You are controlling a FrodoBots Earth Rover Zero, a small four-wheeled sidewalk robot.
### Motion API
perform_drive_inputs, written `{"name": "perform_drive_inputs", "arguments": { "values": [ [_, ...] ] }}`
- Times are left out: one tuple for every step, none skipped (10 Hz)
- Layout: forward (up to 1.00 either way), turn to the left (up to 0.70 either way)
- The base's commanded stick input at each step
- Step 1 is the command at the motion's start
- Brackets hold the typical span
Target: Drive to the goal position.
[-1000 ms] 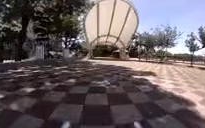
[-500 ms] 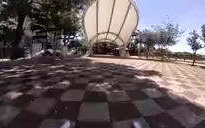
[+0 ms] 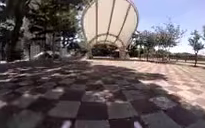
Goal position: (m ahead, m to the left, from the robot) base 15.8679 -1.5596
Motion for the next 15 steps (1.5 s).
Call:
{"name": "perform_drive_inputs", "arguments": {
  "values": [
    [0.70, 0.00],
    [0.70, 0.00],
    [0.70, 0.00],
    [0.70, 0.00],
    [0.70, 0.00],
    [0.70, 0.00],
    [0.70, 0.00],
    [0.70, 0.00],
    [0.70, 0.00],
    [0.70, 0.00],
    [0.70, 0.00],
    [0.70, 0.00],
    [0.70, 0.00],
    [0.70, 0.00],
    [0.70, 0.00]
  ]
}}
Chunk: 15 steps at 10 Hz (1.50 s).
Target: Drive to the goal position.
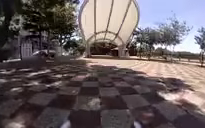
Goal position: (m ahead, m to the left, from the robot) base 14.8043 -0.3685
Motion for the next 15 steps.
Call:
{"name": "perform_drive_inputs", "arguments": {
  "values": [
    [0.70, 0.00],
    [0.70, 0.00],
    [0.70, 0.00],
    [0.70, 0.00],
    [0.70, 0.00],
    [0.70, 0.00],
    [0.70, 0.00],
    [0.70, 0.00],
    [0.70, 0.00],
    [0.70, 0.00],
    [0.70, 0.00],
    [0.70, 0.00],
    [0.70, 0.00],
    [0.70, 0.00],
    [0.70, 0.00]
  ]
}}
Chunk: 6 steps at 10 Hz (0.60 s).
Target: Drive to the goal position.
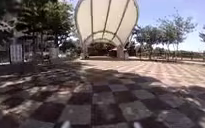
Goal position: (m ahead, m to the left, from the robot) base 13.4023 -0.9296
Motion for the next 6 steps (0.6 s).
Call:
{"name": "perform_drive_inputs", "arguments": {
  "values": [
    [0.70, 0.00],
    [0.70, 0.00],
    [0.70, 0.00],
    [0.70, 0.00],
    [0.70, 0.00],
    [0.70, 0.00]
  ]
}}
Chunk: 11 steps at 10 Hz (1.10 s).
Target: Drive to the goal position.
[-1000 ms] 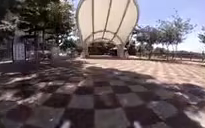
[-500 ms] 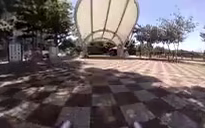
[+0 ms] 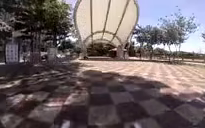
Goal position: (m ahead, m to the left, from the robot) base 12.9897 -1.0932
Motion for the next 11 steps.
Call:
{"name": "perform_drive_inputs", "arguments": {
  "values": [
    [0.70, 0.00],
    [0.70, 0.00],
    [0.70, 0.00],
    [0.70, 0.00],
    [0.70, 0.00],
    [0.70, 0.00],
    [0.70, 0.00],
    [0.70, 0.00],
    [0.70, 0.00],
    [0.70, 0.00],
    [0.70, 0.00]
  ]
}}
